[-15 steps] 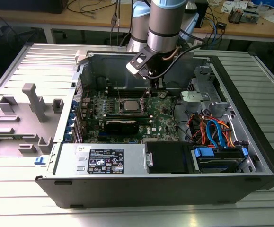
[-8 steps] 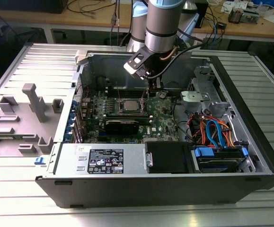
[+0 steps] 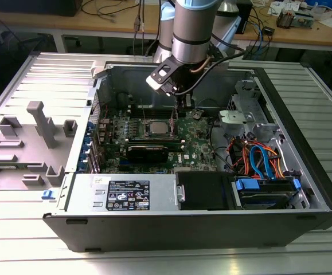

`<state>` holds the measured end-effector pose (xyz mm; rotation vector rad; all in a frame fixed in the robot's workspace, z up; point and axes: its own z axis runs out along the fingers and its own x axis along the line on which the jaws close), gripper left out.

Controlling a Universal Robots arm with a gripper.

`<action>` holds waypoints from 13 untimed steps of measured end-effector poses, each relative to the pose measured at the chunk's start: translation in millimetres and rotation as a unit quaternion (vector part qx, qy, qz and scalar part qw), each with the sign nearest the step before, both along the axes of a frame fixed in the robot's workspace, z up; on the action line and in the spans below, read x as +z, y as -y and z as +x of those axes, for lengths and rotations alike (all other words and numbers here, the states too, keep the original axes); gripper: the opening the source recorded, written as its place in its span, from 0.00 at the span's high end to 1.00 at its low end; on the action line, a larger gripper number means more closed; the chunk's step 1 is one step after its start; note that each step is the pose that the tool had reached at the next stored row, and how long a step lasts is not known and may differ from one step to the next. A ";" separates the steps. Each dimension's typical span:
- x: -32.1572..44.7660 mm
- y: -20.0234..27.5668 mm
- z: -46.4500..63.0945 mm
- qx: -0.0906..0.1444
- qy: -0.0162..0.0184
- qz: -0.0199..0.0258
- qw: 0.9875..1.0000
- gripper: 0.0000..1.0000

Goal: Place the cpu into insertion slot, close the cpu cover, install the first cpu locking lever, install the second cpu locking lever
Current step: 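Close the cpu cover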

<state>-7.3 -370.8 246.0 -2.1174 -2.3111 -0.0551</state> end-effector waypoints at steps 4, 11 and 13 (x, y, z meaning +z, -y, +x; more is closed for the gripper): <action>-0.1 0.0 -3.3 0.000 0.000 0.000 1.000 0.89; 0.0 0.0 -4.6 0.000 0.000 0.000 1.000 0.89; 0.0 0.0 -5.8 0.000 0.000 0.000 1.000 0.89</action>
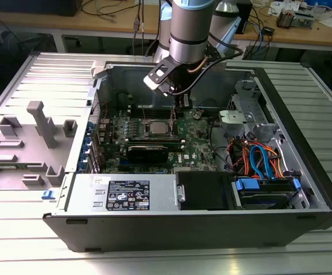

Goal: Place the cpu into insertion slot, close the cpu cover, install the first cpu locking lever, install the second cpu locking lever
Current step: 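Close the cpu cover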

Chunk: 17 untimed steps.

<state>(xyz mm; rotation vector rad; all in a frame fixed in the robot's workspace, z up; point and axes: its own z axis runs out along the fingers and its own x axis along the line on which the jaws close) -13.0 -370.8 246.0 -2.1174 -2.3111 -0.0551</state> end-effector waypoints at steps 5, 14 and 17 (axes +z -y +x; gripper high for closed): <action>0.0 0.0 -2.6 0.000 0.000 0.000 1.000 0.89; -0.4 0.3 -6.1 0.000 0.000 0.000 1.000 0.89; -1.7 1.2 -17.8 0.001 0.000 0.000 1.000 0.89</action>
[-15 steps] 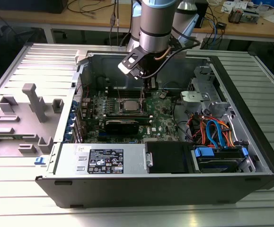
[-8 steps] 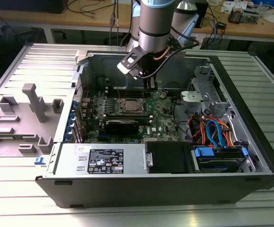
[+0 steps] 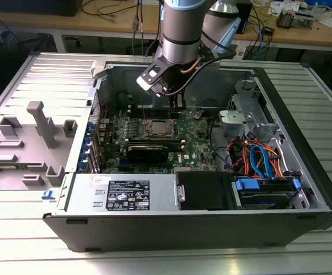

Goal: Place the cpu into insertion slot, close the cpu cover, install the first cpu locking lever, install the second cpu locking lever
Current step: 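Close the cpu cover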

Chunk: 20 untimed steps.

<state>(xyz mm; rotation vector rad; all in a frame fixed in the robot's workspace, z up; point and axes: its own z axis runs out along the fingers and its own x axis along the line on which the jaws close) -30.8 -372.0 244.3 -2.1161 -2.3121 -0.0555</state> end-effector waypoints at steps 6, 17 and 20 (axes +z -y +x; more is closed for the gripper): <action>-8.2 2.0 -18.9 0.001 0.000 0.000 1.000 0.89; -26.9 6.9 -51.8 0.004 0.000 0.000 1.000 0.89; -30.9 7.1 -52.7 0.004 0.000 0.000 1.000 0.89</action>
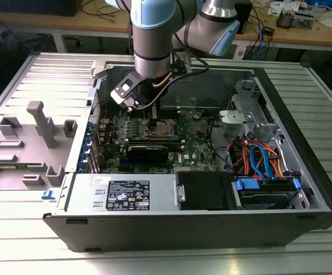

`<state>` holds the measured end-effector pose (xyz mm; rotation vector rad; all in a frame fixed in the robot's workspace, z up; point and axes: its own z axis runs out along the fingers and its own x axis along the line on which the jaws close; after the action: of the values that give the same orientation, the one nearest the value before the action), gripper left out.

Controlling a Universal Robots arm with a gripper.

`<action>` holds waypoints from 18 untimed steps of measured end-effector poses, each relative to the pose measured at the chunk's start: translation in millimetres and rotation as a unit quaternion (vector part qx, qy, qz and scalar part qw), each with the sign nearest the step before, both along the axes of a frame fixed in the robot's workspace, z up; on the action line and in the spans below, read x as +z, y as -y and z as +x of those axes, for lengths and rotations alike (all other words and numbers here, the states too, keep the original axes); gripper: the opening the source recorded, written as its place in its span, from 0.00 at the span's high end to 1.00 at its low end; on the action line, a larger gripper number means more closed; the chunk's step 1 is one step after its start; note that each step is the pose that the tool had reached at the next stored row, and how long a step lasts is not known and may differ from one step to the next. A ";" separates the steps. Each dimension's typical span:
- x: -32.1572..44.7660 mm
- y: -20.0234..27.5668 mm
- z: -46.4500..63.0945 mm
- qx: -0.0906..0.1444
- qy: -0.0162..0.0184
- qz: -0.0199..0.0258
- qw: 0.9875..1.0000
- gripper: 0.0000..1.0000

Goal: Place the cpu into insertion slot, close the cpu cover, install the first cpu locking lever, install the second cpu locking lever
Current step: 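Close the cpu cover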

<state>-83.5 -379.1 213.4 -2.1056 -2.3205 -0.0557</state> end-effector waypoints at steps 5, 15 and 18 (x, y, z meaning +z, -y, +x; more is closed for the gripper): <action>-0.2 0.0 -0.1 0.000 0.000 0.000 1.000 0.89; -3.9 0.0 -0.1 0.000 0.000 -0.001 1.000 0.89; -5.8 0.0 -0.1 0.000 0.000 -0.001 1.000 0.89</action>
<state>-83.6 -379.1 207.6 -2.1067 -2.3213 -0.0535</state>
